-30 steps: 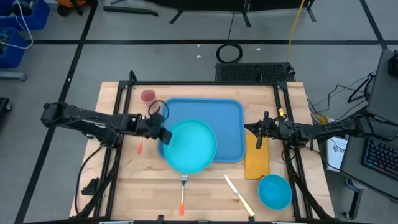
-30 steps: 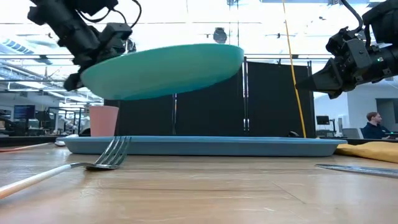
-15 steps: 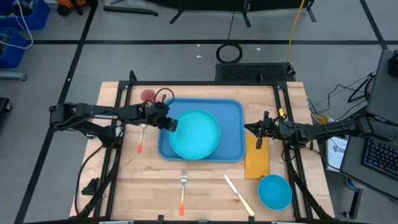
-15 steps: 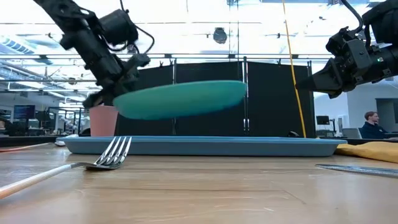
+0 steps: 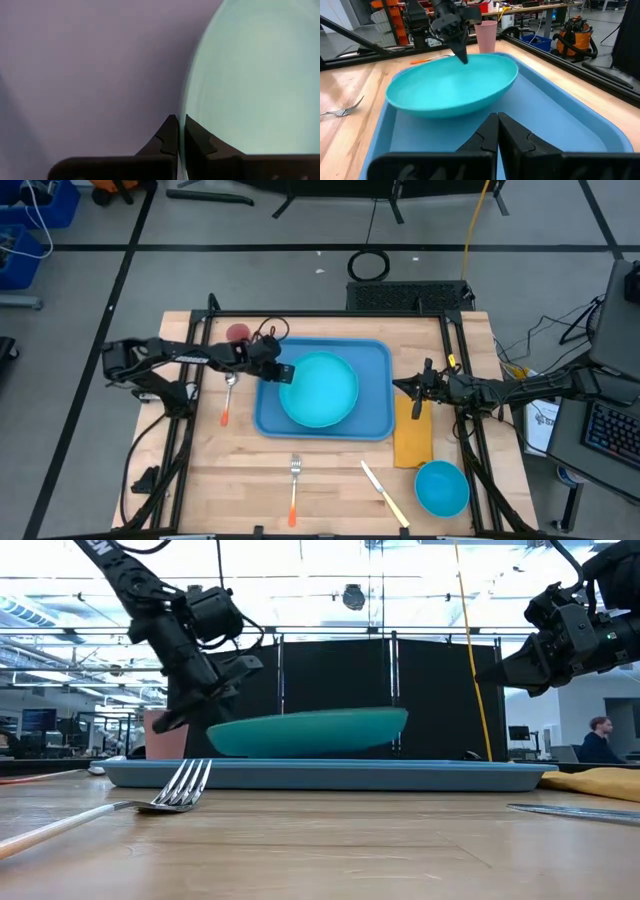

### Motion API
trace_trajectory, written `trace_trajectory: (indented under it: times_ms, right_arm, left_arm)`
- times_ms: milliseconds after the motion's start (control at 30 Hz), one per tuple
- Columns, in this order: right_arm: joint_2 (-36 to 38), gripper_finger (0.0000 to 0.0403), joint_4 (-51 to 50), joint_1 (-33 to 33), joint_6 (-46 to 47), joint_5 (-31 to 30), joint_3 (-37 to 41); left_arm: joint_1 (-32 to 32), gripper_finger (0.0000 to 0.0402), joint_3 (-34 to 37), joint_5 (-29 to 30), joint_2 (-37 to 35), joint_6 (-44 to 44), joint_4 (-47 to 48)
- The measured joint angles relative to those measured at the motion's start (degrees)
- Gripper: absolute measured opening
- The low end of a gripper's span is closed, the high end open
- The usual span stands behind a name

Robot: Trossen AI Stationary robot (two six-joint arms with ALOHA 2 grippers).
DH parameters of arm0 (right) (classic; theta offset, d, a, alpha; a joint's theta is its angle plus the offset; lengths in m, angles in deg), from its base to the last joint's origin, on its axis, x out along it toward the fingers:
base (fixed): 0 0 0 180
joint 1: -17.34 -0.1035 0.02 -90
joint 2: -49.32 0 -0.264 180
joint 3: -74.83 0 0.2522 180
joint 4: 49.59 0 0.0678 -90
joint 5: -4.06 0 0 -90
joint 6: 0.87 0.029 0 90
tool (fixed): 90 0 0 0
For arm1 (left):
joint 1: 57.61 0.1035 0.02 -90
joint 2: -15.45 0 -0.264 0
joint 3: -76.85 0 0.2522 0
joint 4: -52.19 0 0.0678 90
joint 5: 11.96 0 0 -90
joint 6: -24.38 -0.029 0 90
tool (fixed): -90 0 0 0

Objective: Set up tray
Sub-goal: Put the green plate on the blue serving tray

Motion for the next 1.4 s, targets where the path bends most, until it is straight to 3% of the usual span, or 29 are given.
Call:
trace_trajectory:
  times_ms: [100, 333, 467, 867, 1033, 1233, 1400]
  right_arm:
    - [0.0, 0.0000, 0.0, 0.0, 0.0, 0.0, 0.0]
    - [0.0, 0.0000, 0.0, 0.0, 0.0, 0.0, 0.0]
    - [-0.1, 0.0000, -0.1, 0.0, 0.1, 0.0, 0.0]
    - [-0.9, 0.0000, -0.2, 0.0, 0.6, 0.1, 0.0]
    - [-1.8, 0.0000, -0.3, 0.0, 1.9, 0.0, 0.0]
    - [-2.5, 0.0000, -0.3, 0.0, 2.0, 0.0, 0.0]
    - [-2.6, 0.0000, -0.2, 0.0, 2.0, 0.0, 0.0]
  left_arm:
    - [0.0, 0.0006, -2.7, 0.3, 1.8, -1.5, 0.1]
    - [0.4, 0.0006, -10.6, 1.5, 7.3, -4.3, 10.7]
    - [0.9, 0.0008, -13.2, -0.3, 9.8, -6.4, 10.7]
    - [1.8, 0.0020, -14.1, 0.3, 11.1, -7.8, 12.9]
    - [1.8, 0.0007, -14.1, 1.5, 11.1, -8.3, 13.1]
    - [1.8, 0.0024, -14.1, 1.8, 11.1, -8.1, 13.3]
    - [1.8, 0.0008, -14.1, 2.4, 11.1, -8.2, 13.2]
